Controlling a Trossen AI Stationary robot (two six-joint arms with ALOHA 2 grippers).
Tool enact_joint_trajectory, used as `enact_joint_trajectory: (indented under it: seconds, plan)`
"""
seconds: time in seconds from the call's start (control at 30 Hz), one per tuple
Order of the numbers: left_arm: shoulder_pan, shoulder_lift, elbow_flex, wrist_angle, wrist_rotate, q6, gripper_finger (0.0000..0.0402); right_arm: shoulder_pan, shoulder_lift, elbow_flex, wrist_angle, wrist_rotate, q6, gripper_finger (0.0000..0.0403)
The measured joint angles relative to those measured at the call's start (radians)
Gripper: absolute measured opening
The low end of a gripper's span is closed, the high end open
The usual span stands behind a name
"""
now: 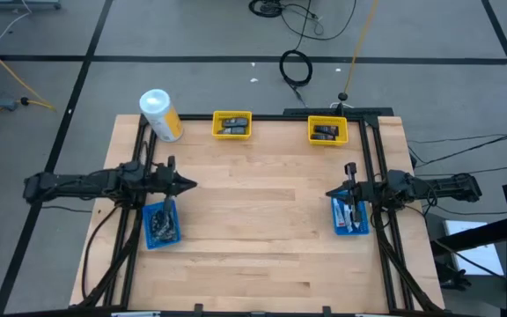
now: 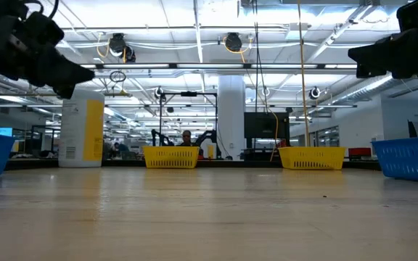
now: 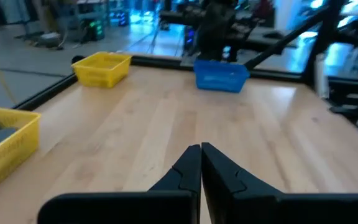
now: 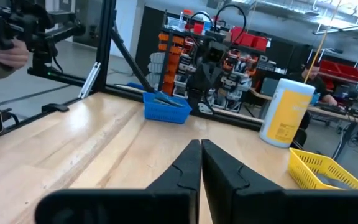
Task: Pick & Place Travel size toiletries
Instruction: Return to Home Position
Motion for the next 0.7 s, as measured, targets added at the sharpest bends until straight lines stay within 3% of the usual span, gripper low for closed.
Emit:
enact_joint_trajectory:
  seconds: [0.13,0.23,0.37,0.57,0.7]
  plan:
    - [-0.001,-0.099,-0.01,-0.056,0.054,0.02,0.001,0.0,0.0,0.0,0.0,0.0,0.001,0.0008]
    - [0.001,-0.183,-0.012,-0.18,0.021,0.012,0.001,0.0,0.0,0.0,0.0,0.0,0.002,0.0008]
    - [-0.004,-0.29,-0.027,-0.193,0.018,0.018,0.001,0.0,0.0,0.0,-0.001,0.0,0.002,0.0007]
    - [-0.014,-0.271,-0.027,-0.19,-0.013,0.105,0.001,0.0,0.0,0.0,0.003,0.0,0.003,0.0008]
    - [-0.014,-0.232,-0.028,-0.188,-0.023,0.03,0.001,0.0,0.0,0.0,0.005,0.0,0.003,0.0005]
